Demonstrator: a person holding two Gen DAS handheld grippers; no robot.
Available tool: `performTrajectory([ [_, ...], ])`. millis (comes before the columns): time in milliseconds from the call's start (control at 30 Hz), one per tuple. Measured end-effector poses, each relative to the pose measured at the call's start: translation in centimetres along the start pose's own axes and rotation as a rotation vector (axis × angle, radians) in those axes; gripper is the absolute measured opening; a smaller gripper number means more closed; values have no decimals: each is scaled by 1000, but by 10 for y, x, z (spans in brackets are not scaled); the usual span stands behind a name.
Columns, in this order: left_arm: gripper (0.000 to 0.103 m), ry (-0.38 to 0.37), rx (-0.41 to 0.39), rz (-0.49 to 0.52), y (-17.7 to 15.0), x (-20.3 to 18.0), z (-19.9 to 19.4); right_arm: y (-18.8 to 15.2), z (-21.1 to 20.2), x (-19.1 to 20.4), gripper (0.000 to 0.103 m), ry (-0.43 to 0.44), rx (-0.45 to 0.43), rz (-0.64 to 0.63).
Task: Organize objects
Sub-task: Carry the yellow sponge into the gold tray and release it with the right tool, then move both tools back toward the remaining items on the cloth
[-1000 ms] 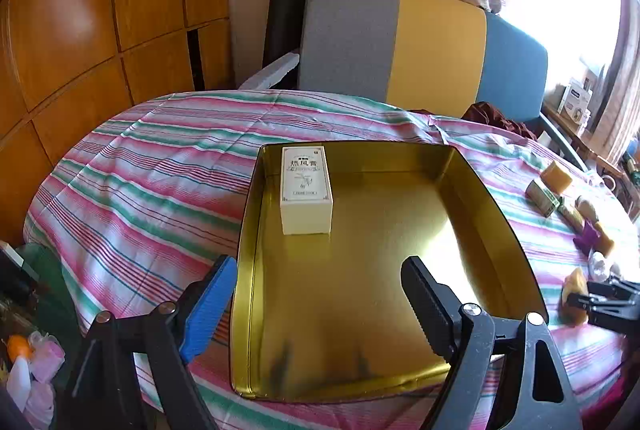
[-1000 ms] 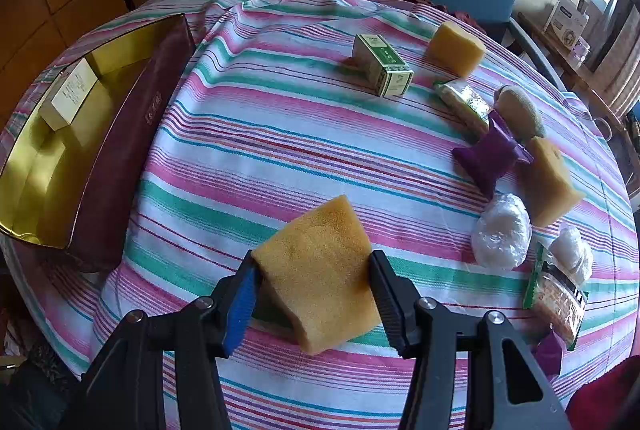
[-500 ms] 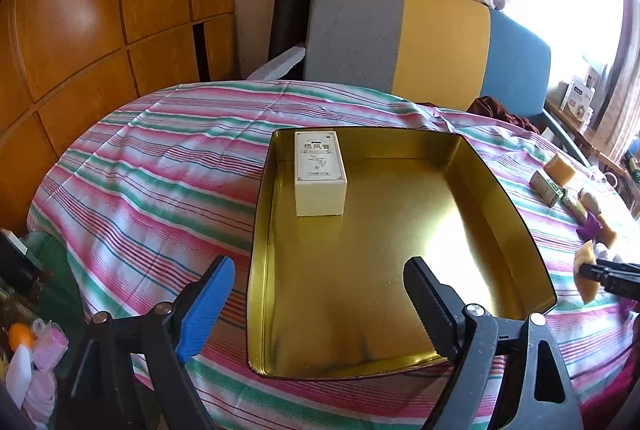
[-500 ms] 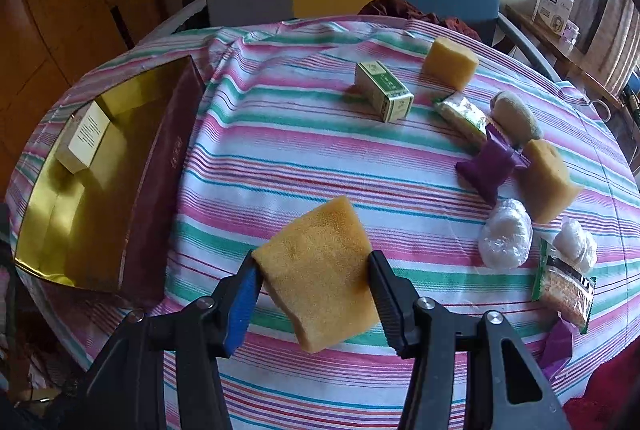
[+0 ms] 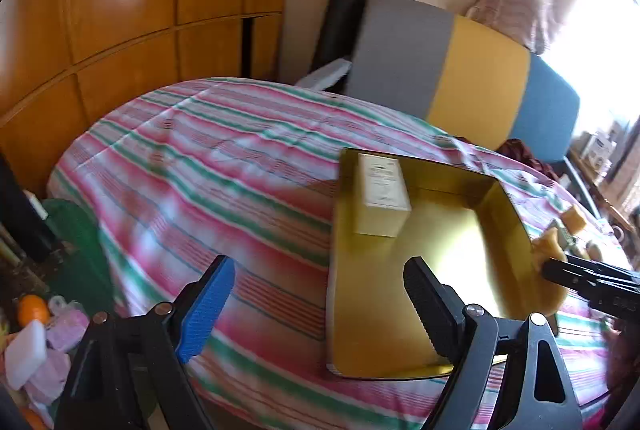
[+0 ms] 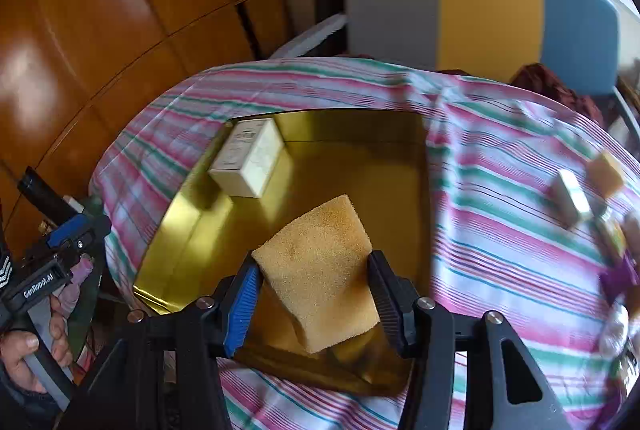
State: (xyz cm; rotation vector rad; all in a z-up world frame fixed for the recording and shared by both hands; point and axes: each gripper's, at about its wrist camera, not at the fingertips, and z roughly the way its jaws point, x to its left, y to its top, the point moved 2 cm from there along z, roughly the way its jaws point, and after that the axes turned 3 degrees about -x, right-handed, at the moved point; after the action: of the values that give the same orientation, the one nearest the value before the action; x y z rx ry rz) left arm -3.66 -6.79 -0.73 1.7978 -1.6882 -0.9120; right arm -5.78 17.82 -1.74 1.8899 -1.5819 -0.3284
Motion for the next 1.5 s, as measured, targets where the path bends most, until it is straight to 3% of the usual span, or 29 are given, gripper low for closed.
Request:
performTrajectory([
  [300,87,88,20,-53,-5,40,8,19,83,63,54,55,119,-57],
  [600,87,110,56,-96,-13,58,21,29,128,78,65,134,157,21],
  [733,87,110,51,-103,-12,59,21,32,122,76,81,186,124,51],
  [900,87,107,42,-100,-11,58,18,32,97,67,82,172,78,60],
  [1200,88,48,33,-12,-13,27,11,4,34,21,83,5,-3,27],
  [1500,89,-54,9,149,-15,-35,0,-32,-24,-48,83,-118,-47,118],
])
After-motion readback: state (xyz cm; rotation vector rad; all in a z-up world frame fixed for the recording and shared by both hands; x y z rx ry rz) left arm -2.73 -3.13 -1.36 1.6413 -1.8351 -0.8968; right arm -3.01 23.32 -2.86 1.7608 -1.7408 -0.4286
